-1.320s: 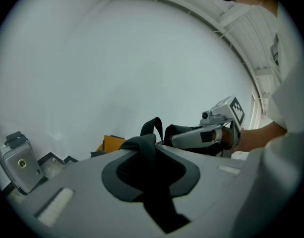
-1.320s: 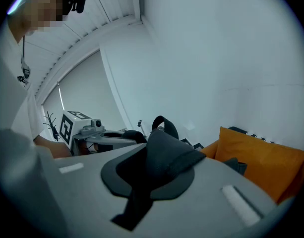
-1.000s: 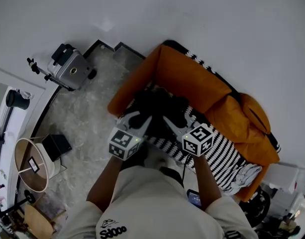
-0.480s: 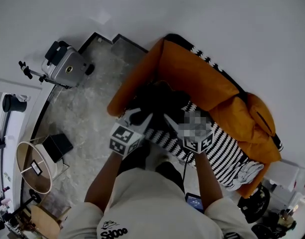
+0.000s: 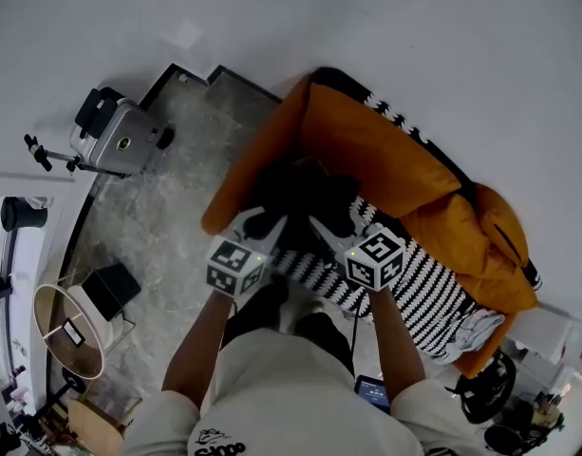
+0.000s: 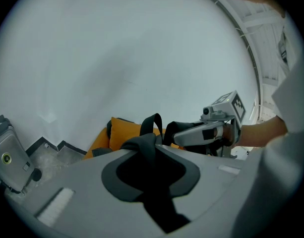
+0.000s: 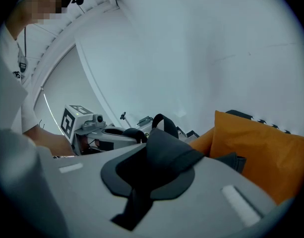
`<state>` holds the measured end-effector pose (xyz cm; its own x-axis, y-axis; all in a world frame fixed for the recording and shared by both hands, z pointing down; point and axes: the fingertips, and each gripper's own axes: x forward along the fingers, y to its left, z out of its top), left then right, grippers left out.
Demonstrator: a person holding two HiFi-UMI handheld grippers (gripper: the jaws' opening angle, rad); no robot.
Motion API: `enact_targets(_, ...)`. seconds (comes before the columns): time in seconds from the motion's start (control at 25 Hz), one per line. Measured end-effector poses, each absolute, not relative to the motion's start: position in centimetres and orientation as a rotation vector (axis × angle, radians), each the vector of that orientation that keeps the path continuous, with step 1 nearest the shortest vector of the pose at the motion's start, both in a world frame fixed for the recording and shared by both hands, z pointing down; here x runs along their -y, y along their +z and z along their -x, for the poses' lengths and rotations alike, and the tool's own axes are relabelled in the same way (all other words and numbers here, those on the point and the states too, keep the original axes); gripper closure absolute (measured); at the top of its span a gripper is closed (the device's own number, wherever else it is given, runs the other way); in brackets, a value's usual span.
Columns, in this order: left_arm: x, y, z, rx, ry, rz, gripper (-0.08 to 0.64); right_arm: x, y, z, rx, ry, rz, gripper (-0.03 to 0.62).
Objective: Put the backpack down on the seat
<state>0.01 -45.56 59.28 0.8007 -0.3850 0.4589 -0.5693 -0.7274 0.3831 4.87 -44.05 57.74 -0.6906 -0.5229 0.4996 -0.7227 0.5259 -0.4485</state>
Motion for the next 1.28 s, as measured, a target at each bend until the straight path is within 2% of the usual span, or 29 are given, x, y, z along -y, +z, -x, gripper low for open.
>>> enact_targets(1.28,55.3,66.5,-2.9,0.766,0.564,-2.441,0.495,52.7,66.1,-9.1,2.313,0.939,-1.074,0.560)
